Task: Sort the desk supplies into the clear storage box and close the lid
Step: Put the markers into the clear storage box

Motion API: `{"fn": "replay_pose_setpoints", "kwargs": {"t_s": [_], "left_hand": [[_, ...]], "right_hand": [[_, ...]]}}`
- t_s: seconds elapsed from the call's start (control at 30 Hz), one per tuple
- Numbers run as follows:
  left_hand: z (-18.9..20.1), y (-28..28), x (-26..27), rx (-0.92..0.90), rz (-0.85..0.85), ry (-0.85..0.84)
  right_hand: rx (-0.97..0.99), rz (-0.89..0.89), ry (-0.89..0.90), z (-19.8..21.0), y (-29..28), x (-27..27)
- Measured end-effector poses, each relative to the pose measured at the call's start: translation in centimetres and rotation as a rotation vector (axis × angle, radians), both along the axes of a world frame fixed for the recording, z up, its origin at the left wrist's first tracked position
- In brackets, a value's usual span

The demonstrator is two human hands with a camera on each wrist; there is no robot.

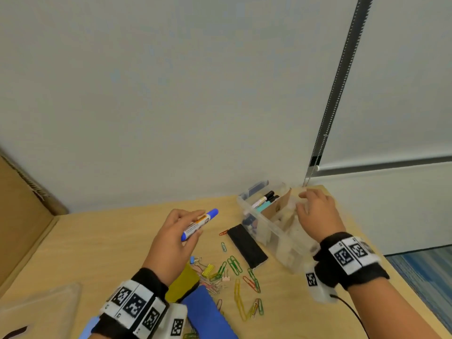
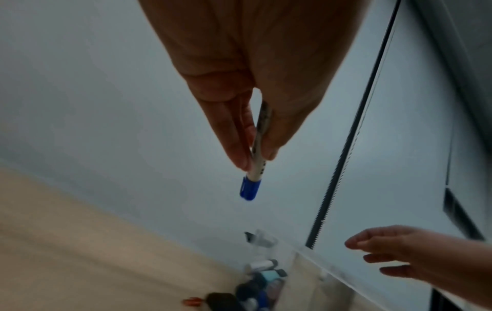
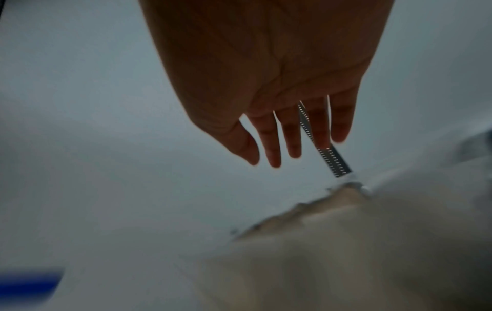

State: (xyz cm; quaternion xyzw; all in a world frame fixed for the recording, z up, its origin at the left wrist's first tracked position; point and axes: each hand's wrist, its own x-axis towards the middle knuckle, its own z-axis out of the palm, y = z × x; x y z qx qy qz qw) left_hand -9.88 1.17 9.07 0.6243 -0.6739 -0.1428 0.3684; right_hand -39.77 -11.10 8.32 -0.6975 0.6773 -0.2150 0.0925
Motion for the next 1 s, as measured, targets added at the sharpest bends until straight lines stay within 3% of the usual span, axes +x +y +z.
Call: {"fn": "replay_pose_setpoints", "kwargs": {"t_s": [0.13, 0.27, 0.37, 0.57, 0.73, 0.87, 1.0], "left_hand": [[1.0, -5.0, -5.5, 0.017, -0.084, 0.126], [1.2, -10.3, -10.3, 0.131, -0.054, 0.166], [0.6, -13.3, -12.1, 0.220, -0.042, -0.011], [-1.5, -17.1, -13.4, 0.373, -0.189, -0.463], [-2.2, -18.4, -14.1, 0.528, -0.221, -0.667], [-1.8, -18.3, -14.0, 0.552, -0.164, -0.591], [-1.0, -15.2, -13.0, 0.373, -0.100, -0.285]], "right_hand": [[0.052, -0.080, 0.067, -2.2, 0.2, -1.9], [0.092, -0.089, 0.097, -3.8, 0.6, -2.1], [0.076, -0.081, 0.069, -4.1, 0.6, -2.1], [0.066, -0.061, 0.093, -4.5, 0.6, -2.1], [0.069, -0.048, 0.104, -4.4, 0.7, -2.0], [0.071, -0.041, 0.106, -4.3, 0.8, -2.2], [0.067, -0.034, 0.102, -4.5, 0.7, -2.3]]}}
